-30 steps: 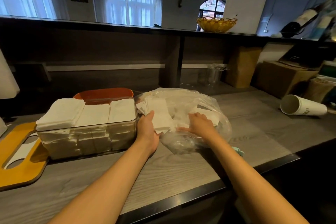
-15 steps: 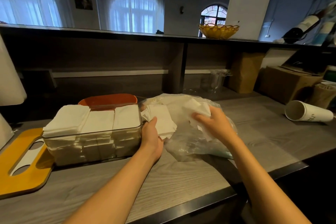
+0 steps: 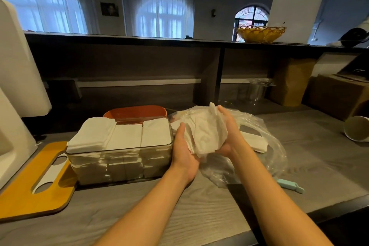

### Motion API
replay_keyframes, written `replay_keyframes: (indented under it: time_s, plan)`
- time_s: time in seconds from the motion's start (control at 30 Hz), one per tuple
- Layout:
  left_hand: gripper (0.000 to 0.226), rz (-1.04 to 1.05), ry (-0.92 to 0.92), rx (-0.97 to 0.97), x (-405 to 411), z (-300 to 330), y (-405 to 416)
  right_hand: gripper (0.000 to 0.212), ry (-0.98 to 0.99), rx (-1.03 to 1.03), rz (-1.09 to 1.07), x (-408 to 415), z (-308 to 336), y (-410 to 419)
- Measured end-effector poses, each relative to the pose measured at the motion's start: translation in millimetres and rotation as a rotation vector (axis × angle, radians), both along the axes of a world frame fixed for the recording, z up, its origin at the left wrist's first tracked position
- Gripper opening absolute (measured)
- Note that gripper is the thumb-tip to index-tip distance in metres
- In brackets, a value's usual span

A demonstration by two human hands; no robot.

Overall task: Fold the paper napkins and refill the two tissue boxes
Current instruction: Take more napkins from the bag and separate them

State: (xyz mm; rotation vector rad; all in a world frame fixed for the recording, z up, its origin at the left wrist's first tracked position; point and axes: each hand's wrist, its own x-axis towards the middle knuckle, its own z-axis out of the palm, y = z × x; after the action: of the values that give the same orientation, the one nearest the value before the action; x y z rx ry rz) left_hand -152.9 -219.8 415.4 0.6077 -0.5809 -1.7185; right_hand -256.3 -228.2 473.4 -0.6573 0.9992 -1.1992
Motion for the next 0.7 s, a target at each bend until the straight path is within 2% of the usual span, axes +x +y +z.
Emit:
replay_keyframes:
  time_s: [0.07, 0.2, 0.3, 0.37, 0.47, 0.6, 0.7]
  plan:
    - [0.05, -0.007, -0.009, 0.013, 0, -1, -1, 0.063, -0.092, -0.015, -0.015, -5, -5, 4]
    - [0.039, -0.015, -0.045, 0.034, 2, -3, -2, 0.058, -0.058, -0.013, 0.026, -15, -6, 10]
    - [0.036, 0.001, -0.098, 0.026, 1, -6, -3, 0.031, 0.086, -0.012, 0.032, -15, -8, 10]
    - [0.039, -0.008, -0.136, 0.012, 1, -8, -3, 0.016, 0.209, -0.04, -0.04, -12, -12, 8]
    - [0.046, -0.068, -0.155, -0.029, 1, -11, -4, 0.022, 0.238, -0.116, -0.131, -11, -19, 1]
    - [0.045, -0.121, -0.162, -0.066, 1, -12, -5, 0.021, 0.435, -0.234, -0.172, -10, -23, -2]
    - [0.044, -0.143, -0.239, -0.098, 0, -15, -5, 0.02, 0.526, -0.281, -0.168, -7, -23, 1]
